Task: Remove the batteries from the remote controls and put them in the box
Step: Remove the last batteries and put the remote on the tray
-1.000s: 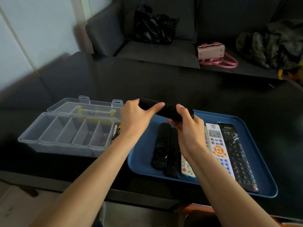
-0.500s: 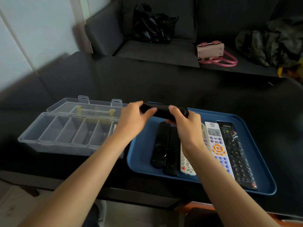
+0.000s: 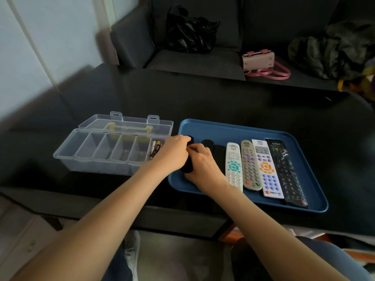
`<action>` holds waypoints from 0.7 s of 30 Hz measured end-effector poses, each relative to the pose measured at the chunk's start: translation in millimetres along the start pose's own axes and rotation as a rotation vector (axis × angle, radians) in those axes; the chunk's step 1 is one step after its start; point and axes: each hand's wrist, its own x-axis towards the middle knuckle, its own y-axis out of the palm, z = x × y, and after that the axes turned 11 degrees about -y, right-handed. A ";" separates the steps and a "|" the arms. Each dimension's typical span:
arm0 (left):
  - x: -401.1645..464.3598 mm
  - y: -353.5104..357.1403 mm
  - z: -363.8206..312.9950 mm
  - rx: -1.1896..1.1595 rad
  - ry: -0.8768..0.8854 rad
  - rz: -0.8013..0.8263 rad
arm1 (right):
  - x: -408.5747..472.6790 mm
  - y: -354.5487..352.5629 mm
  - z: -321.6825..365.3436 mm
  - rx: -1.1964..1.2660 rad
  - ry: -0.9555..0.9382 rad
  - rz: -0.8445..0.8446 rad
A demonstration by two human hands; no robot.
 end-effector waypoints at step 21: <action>-17.4 21.0 6.0 0.380 0.166 0.084 | -14.6 -27.4 -17.6 -0.092 0.180 0.329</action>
